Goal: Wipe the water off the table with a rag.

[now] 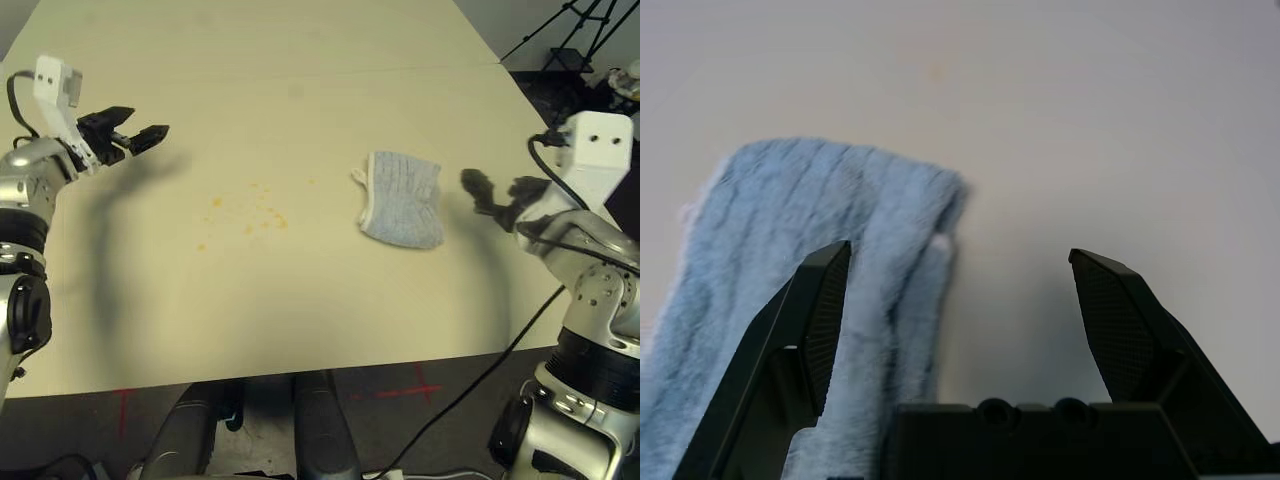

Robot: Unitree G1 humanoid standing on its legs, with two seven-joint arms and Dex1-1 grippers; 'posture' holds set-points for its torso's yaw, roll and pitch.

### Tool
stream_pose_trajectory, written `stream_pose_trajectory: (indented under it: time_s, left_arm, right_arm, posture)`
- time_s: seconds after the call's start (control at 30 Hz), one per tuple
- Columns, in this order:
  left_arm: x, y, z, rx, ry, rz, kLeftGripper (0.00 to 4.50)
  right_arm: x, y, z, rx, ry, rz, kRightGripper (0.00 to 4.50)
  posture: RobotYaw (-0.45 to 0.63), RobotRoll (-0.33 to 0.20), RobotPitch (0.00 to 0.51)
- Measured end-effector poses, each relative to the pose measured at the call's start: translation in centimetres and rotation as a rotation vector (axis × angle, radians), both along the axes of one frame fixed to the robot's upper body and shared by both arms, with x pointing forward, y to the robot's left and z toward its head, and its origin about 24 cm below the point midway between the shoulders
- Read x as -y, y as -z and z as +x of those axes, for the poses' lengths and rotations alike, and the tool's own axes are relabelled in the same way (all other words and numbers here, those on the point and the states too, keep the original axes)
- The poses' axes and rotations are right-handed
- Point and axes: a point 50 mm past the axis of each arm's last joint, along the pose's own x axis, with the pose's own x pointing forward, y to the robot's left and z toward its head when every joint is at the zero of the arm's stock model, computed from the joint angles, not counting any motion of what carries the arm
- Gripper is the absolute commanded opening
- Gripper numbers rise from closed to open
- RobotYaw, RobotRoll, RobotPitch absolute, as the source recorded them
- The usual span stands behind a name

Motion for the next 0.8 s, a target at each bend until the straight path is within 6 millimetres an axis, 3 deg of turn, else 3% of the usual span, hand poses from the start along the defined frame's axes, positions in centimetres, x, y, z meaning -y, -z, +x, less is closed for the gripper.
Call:
stream_pose_trajectory:
  time_s: [0.17,0.4,0.6,0.8]
  left_arm:
    - [0.6,0.0,-0.6,-0.071,0.148,0.078,4.50]
    - [1.5,-0.4,-1.1,-0.085,0.243,0.136,4.50]
    - [2.1,0.5,-1.7,-0.120,0.302,0.174,4.50]
    - [2.7,0.5,-2.3,-0.141,0.350,0.213,4.50]
  right_arm:
    - [-0.9,0.3,1.0,-0.047,-0.034,-0.007,4.47]
    - [-2.4,0.7,1.8,-0.099,-0.102,-0.023,4.47]
    - [-3.3,1.4,2.1,-0.138,-0.132,-0.036,4.47]
    - [-3.5,3.0,2.5,-0.198,-0.137,-0.056,4.47]
  posture:
    - [-0.10,0.000,0.278]
    - [-0.10,0.000,0.276]
    - [-0.09,0.000,0.264]
    - [-0.09,0.000,0.259]
